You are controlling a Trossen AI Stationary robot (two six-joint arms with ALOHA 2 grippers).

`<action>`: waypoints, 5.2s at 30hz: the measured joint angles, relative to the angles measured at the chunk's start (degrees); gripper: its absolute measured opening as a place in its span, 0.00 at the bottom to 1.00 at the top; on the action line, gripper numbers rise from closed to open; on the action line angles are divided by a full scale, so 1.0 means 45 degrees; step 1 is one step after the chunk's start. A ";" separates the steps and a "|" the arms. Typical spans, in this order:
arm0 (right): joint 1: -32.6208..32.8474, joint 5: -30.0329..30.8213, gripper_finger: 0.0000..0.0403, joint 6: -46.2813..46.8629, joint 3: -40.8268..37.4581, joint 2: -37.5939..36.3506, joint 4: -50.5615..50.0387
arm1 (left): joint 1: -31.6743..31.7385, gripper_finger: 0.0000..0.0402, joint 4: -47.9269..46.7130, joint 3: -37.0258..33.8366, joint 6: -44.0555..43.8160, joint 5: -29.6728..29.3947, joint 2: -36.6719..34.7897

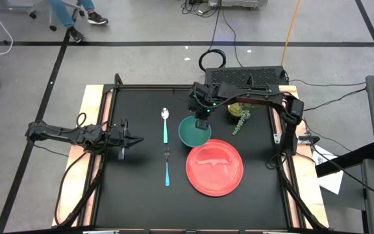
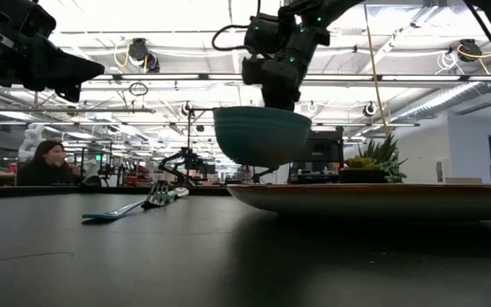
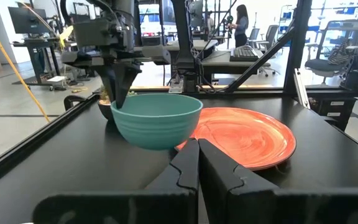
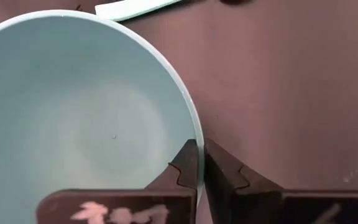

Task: Set table place
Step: Put the green bowl on the orange plate

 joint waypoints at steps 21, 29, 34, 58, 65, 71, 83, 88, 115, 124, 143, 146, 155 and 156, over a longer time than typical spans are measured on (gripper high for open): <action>0.0000 0.0005 0.01 -0.0005 0.0000 -0.0208 -0.0302 | 0.0001 0.02 0.0000 -0.0003 0.0000 0.0002 0.0000; 0.0241 0.0005 0.01 -0.0128 0.0000 -0.0412 -0.0811 | 0.0001 0.02 -0.0005 -0.0001 0.0000 0.0002 0.0001; 0.0456 0.0014 0.01 -0.0287 -0.0005 -0.0994 -0.0883 | 0.0000 0.02 -0.0029 -0.0005 0.0000 0.0005 0.0005; 0.0805 0.0316 0.01 0.1016 -0.2381 -0.3329 -0.2050 | 0.0000 0.02 -0.0010 -0.0005 -0.0058 0.0126 0.0005; 0.0922 0.0344 0.01 0.1024 -0.2550 -0.3467 -0.1793 | 0.0005 0.02 -0.0007 -0.0005 -0.0058 0.0121 0.0012; 0.1554 0.0345 0.00 0.1005 -0.2550 -0.3472 -0.1896 | 0.0005 0.02 -0.0013 -0.0005 -0.0057 0.0121 0.0015; 0.3602 0.1622 0.00 0.1991 -0.2550 -0.3472 -0.2285 | 0.0004 0.02 -0.0015 -0.0005 -0.0053 0.0121 0.0015; 0.4176 0.1627 0.00 0.2540 -0.2640 -0.3472 -0.2649 | 0.0003 0.02 -0.0015 -0.0005 -0.0053 0.0119 0.0015; 0.4624 0.1564 0.00 0.3461 -0.5204 -0.3467 -0.0171 | 0.0005 0.02 -0.0010 -0.0005 -0.0122 0.0117 0.0015; 0.4711 0.1569 0.00 0.3534 -0.5270 -0.3467 0.0290 | 0.0003 0.02 -0.0010 -0.0005 -0.0160 0.0117 0.0015; 0.4789 0.1564 0.00 0.4238 -0.6130 -0.3472 0.0936 | 0.0005 0.02 0.0000 -0.0005 -0.0316 0.0117 0.0015; 0.4789 0.1569 0.00 0.4250 -0.6130 -0.3472 0.0978 | 0.0003 0.02 0.0005 -0.0005 -0.0321 0.0117 0.0015; 0.4789 0.1569 0.00 0.4492 -0.6352 -0.3477 0.1395 | 0.0000 0.02 0.0015 -0.0005 -0.0345 0.0117 0.0015; 0.4789 0.1571 0.00 0.4493 -0.6399 -0.3491 0.1403 | 0.0000 0.02 0.0015 -0.0005 -0.0345 0.0117 0.0015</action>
